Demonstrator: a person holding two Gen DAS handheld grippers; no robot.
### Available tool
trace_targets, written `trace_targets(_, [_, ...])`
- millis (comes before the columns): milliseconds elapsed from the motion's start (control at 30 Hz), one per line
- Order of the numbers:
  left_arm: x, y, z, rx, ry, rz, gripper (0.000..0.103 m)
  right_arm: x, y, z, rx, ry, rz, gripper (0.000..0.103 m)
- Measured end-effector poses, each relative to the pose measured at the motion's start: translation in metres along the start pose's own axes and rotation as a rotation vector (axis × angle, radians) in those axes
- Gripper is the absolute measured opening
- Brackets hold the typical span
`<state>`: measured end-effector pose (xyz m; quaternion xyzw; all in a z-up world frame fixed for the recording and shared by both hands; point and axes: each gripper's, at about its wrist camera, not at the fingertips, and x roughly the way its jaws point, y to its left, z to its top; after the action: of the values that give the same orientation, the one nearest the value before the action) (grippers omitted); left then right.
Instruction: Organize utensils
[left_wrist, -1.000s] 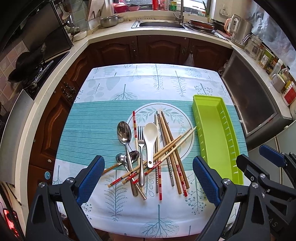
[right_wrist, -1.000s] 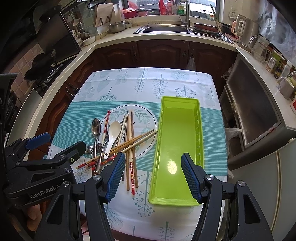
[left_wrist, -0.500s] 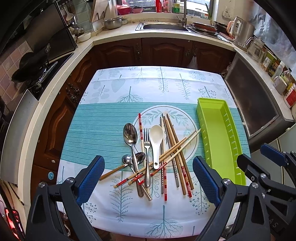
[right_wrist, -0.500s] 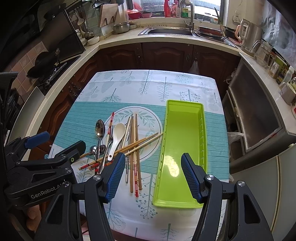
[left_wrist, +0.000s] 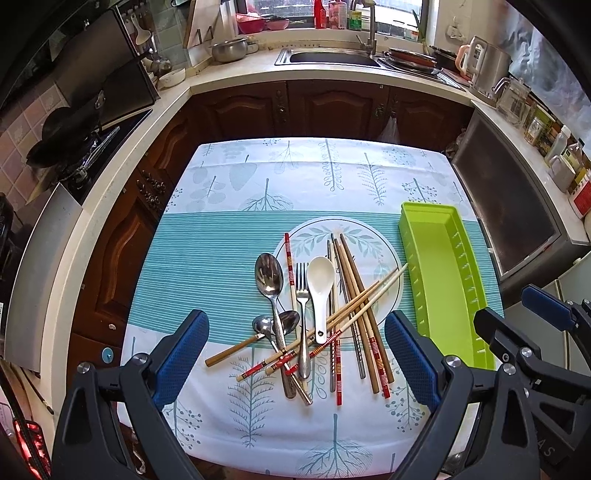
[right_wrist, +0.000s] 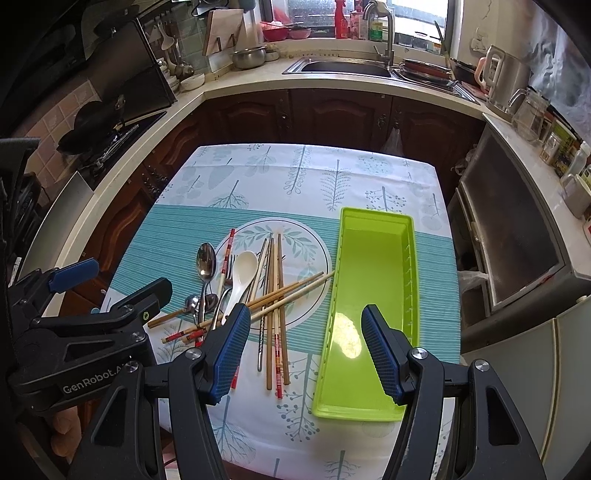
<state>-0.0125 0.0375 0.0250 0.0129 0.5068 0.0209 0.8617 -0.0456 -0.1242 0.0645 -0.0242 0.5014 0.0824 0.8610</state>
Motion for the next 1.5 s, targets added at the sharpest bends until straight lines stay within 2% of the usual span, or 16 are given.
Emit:
trace_targets(500, [0.013,-0.005,0.007,0.01,0.024,-0.009,0.095,0.01,-0.008,0.007,0.016,0.023,0.0,0.064])
trace_targets(800, [0.034,0.0,0.01,0.018,0.076,-0.01,0.095,0.032,-0.007,0.012,0.028,0.069,0.006,0.064])
trace_targets(1267, [0.091,0.025,0.013,0.012,0.226,-0.021,0.095,0.096,0.014,0.016,0.046,0.188,0.048,0.064])
trace_targets(1500, [0.133,0.07,0.012,-0.072,0.342,-0.013,0.095,0.137,0.028,0.017,0.075,0.256,0.088,0.064])
